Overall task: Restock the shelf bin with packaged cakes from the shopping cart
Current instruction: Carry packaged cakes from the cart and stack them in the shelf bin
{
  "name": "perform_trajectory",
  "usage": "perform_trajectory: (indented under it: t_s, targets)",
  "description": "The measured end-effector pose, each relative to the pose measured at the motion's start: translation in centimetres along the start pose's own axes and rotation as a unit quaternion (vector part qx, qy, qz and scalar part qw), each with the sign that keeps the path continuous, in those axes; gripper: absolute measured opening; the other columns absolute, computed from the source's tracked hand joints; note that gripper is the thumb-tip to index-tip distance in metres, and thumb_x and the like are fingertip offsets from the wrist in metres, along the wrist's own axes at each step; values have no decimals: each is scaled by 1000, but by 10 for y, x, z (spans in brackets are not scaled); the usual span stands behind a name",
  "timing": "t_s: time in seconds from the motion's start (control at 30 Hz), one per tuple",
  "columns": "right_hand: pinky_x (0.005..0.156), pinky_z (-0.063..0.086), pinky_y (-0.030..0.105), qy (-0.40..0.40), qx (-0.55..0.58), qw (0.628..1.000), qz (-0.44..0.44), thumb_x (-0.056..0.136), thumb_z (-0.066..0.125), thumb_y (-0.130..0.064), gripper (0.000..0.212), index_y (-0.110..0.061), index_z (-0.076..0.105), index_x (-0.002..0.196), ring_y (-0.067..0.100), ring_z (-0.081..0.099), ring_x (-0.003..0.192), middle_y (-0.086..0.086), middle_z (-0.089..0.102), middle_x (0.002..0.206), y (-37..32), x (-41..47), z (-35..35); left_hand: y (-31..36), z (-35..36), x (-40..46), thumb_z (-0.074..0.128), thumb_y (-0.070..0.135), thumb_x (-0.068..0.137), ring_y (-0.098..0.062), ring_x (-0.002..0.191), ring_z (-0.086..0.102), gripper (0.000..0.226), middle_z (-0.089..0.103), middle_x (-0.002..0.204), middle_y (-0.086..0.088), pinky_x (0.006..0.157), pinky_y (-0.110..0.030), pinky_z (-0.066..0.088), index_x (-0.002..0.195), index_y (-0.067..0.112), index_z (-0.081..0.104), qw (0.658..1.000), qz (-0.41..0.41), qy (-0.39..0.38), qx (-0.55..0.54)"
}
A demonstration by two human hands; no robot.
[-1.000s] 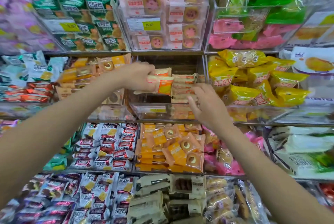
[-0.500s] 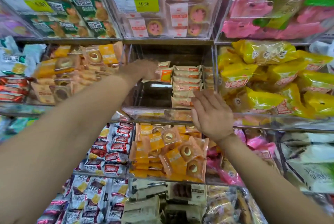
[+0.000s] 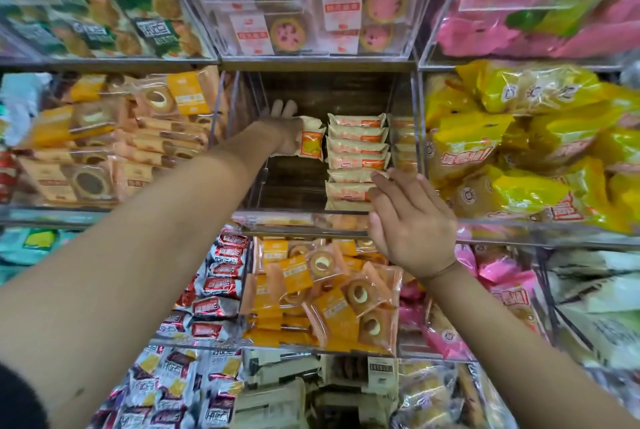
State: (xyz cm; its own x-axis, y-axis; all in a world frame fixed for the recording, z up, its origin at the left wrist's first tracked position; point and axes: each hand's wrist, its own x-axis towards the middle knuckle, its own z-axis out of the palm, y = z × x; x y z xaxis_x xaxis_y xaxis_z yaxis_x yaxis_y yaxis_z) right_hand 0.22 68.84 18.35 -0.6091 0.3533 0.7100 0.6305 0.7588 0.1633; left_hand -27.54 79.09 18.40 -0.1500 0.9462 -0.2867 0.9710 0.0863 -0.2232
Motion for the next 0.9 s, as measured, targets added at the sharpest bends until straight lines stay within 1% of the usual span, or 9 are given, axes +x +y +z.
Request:
perform_trajectory:
  t_s: [0.07, 0.17, 0.23, 0.33, 0.5, 0.63, 0.77, 0.83, 0.9]
  targets:
    - [86, 50, 38, 7, -11, 1000, -3, 92, 38, -27, 38, -8, 70, 89, 28, 66, 100, 11, 71, 104, 1, 0, 0, 1, -5, -1, 55, 30, 88, -31, 124, 27, 45, 25, 134, -10, 103, -45, 31, 128, 15, 44, 1000, -9, 26, -4]
    - [87, 49, 37, 4, -15, 1000, -4, 92, 36, -27, 38, -9, 70, 88, 28, 66, 100, 10, 71, 103, -1, 0, -1, 3, -9, -5, 60, 23, 88, -35, 123, 38, 55, 26, 139, -16, 95, -44, 40, 135, 14, 33, 997, -23, 36, -68]
    - [87, 48, 37, 13, -18, 1000, -6, 93, 35, -27, 39, -9, 70, 88, 28, 66, 100, 10, 71, 103, -2, -1, 0, 5, -8, -5, 60, 18, 89, -36, 120, 46, 60, 34, 139, -19, 92, -41, 43, 140, 12, 28, 992, -37, 35, -115]
    - [87, 49, 37, 6, -20, 1000, -6, 93, 36, -27, 39, -9, 70, 88, 28, 66, 100, 10, 72, 103, -1, 0, 0, 10, -4, -5, 58, 13, 89, -35, 116, 51, 56, 48, 132, -19, 90, -39, 45, 139, 9, 33, 988, -51, 52, -136]
    - [88, 50, 38, 12, -28, 999, -11, 92, 38, -27, 37, -9, 70, 89, 27, 66, 100, 10, 72, 102, -1, -1, 1, 15, -5, -6, 63, 13, 85, -32, 114, 53, 57, 52, 127, -17, 91, -39, 48, 136, 8, 37, 976, -91, 48, -193]
    - [89, 49, 38, 5, -34, 999, -8, 91, 40, -27, 35, -9, 70, 89, 27, 66, 100, 10, 72, 102, -1, -1, 0, 14, -12, -15, 66, 16, 83, -30, 109, 56, 60, 55, 121, -15, 79, -32, 45, 134, 5, 38, 960, -119, 28, -251]
    - [89, 49, 38, 10, -22, 1000, 3, 90, 40, -26, 35, -8, 70, 87, 27, 66, 97, 9, 72, 98, -2, -1, 1, 25, -33, -46, 61, 25, 87, -19, 91, 55, 25, 58, 98, -4, 71, -29, 40, 106, 10, 59, 946, -72, 54, -312]
    - [89, 49, 38, 6, -12, 1000, 12, 91, 40, -26, 34, -8, 69, 86, 27, 66, 95, 8, 72, 95, -3, 0, 0, 38, -45, -80, 58, 34, 89, -9, 85, 52, 10, 53, 89, 11, 64, -24, 35, 91, 25, 58, 914, -31, 87, -394]
    - [89, 49, 38, -11, -2, 1000, 26, 91, 39, -25, 34, -8, 68, 85, 27, 66, 94, 8, 71, 93, -3, 1, -3, 53, -48, -125, 56, 38, 88, -2, 88, 51, 8, 51, 87, 23, 65, -19, 35, 81, 38, 54, 884, 19, 154, -441]
